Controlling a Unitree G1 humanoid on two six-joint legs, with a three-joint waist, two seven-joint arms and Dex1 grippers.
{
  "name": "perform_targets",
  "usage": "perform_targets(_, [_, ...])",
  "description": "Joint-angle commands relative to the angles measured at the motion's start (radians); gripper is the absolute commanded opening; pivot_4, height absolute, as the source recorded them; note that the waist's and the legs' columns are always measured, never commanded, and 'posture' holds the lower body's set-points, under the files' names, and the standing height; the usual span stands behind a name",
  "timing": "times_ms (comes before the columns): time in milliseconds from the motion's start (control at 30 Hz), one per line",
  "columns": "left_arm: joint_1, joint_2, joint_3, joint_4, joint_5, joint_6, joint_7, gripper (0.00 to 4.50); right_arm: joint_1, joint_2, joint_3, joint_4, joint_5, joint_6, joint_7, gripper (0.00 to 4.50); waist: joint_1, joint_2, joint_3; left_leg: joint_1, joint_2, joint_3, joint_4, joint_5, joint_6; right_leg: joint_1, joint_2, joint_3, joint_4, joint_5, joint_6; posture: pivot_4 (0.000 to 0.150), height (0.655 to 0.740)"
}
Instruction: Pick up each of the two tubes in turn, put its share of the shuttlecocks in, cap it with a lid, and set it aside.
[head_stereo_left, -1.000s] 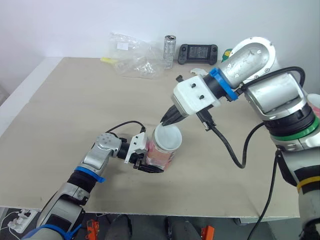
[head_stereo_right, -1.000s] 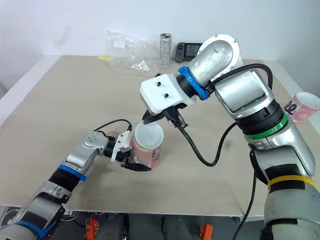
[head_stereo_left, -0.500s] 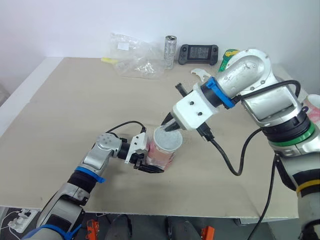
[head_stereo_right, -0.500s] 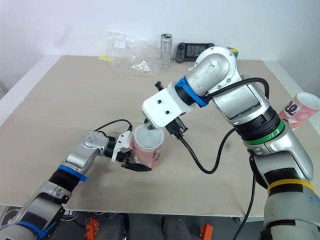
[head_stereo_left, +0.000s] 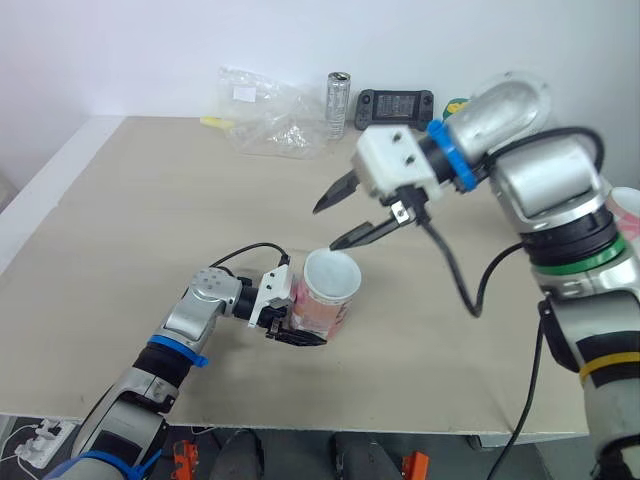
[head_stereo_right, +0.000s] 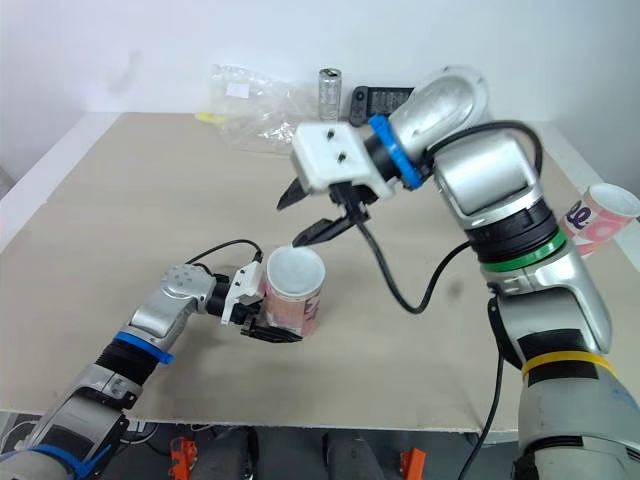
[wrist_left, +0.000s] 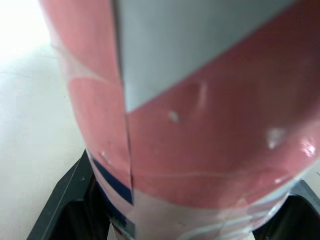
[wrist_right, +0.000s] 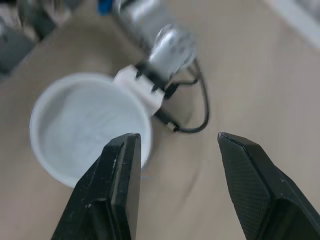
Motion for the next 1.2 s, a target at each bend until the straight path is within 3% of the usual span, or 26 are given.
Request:
perform_targets(33, [0.028,0.028,-0.039,0.057,0.063,0.018,0.0,2.92,-0.014,-0.033,-0.046,-0.015,0.08,0.045,0.039,1.48,0.0,0.0,0.0,0.0,0.0,0.0,-0.001,0.0,0.0,0.0,0.0,0.0,0.0,0.0,0.0,0.15,0.7236])
perform_targets(133, [0.02,0.026,-0.039,0.067,0.065,0.015,-0.004,2.92,0.027,-0.038,-0.019,-0.073,0.093,0.062,0.039,0.06,0.0,0.0,0.0,0.001,0.0,0.0,-0.003,0.0,0.0,0.0,0.0,0.0,0.0,-0.001,0.0,0.15,0.7236])
perform_targets(600, [0.014,0.031,-0.037,0.076,0.067,0.011,-0.013,2.92,0.166,0.066,0.19,-0.154,-0.16,-0.086,0.035,0.06,-0.001,-0.001,-0.004,0.003,0.001,0.0,-0.003,0.0,0.0,0.0,0.002,0.0,0.0,-0.001,0.0,0.15,0.7236])
perform_targets(800, [0.017,0.032,-0.03,0.075,0.068,0.012,-0.003,2.92,0.214,0.008,0.288,-0.17,-0.261,-0.251,0.039,0.06,-0.002,-0.006,-0.015,0.015,0.002,0.0,-0.008,0.0,0.0,0.01,0.003,0.0,0.0,-0.006,-0.008,0.15,0.7236])
perform_targets(967, [0.029,0.041,-0.034,0.059,0.065,0.015,-0.001,2.92,0.212,0.04,0.275,-0.137,-0.293,-0.303,0.039,0.06,-0.003,-0.013,-0.022,0.029,0.003,0.001,-0.01,-0.004,-0.007,0.018,0.002,0.0,-0.001,-0.011,-0.011,0.15,0.7236])
perform_targets(1133, [0.03,0.039,-0.036,0.055,0.064,0.016,0.003,2.92,0.128,0.154,0.087,-0.081,-0.11,-0.053,0.011,0.06,-0.008,-0.014,-0.023,0.029,0.004,0.001,-0.011,-0.005,-0.007,0.021,0.004,0.001,0.0,-0.011,-0.013,0.15,0.7236])
perform_targets(1167, [0.031,0.039,-0.036,0.054,0.064,0.016,0.003,2.92,0.101,0.157,0.046,-0.054,-0.086,-0.004,0.002,0.51,-0.009,-0.013,-0.022,0.029,0.004,0.001,-0.011,-0.005,-0.007,0.02,0.004,0.001,0.0,-0.011,-0.014,0.15,0.7236])
perform_targets(1200, [0.032,0.039,-0.037,0.053,0.063,0.017,0.003,2.92,0.083,0.157,0.018,-0.036,-0.072,0.029,-0.003,0.66,-0.009,-0.011,-0.021,0.029,0.004,0.0,-0.011,-0.005,-0.007,0.02,0.004,0.001,0.0,-0.01,-0.014,0.15,0.7236])
